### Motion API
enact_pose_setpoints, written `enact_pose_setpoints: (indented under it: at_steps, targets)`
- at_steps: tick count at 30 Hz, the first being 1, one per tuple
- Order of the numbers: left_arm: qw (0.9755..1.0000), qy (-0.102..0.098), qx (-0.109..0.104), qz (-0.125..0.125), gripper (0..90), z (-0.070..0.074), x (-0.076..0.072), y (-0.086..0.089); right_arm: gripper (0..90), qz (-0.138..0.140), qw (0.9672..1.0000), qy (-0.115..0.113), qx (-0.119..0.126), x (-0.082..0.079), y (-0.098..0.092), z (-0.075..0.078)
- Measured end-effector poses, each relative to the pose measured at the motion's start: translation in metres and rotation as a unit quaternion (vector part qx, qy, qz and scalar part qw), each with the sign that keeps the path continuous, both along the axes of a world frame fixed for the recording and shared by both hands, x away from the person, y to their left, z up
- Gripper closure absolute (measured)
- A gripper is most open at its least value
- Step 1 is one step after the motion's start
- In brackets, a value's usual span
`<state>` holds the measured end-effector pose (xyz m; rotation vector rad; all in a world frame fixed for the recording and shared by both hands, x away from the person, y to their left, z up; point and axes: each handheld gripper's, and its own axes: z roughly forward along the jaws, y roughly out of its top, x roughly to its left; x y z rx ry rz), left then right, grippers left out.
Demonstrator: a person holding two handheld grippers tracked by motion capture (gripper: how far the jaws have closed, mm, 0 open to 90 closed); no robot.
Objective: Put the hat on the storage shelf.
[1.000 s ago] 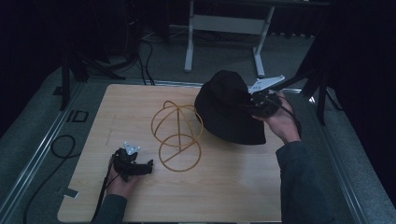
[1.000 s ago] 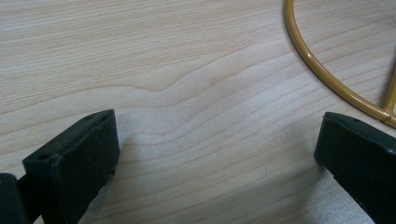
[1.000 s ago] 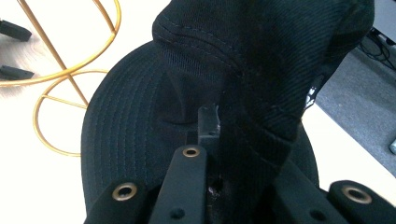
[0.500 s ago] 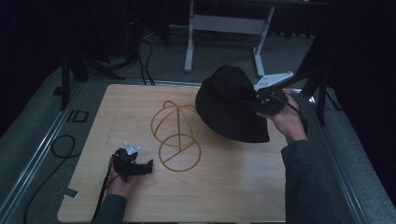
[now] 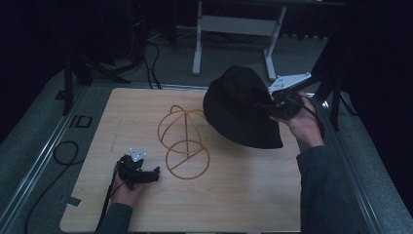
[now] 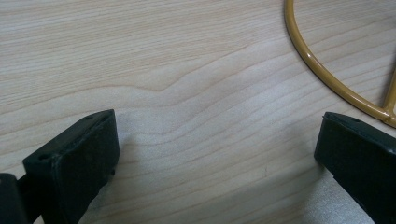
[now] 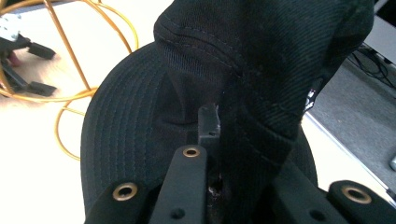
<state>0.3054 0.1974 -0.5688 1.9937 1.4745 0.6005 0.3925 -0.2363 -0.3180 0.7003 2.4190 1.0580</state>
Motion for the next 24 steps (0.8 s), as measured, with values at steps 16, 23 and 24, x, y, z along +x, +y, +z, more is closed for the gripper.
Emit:
enact_pose_setpoints:
  at_steps: [16,23,24]
  targets:
    - [1.0,0.0,0.0,0.0,0.3,0.0,0.0,0.0,88.4,0.022,0.999,-0.019,0.032,-0.012,-0.004,0.018]
    - [1.0,0.0,0.0,0.0,0.2,0.0,0.0,0.0,88.5,0.04,0.9981,-0.029,0.036,-0.018,0.001,0.027]
    - [1.0,0.0,0.0,0.0,0.2,0.0,0.0,0.0,88.5,0.042,0.9979,-0.031,0.038,-0.019,0.002,0.028]
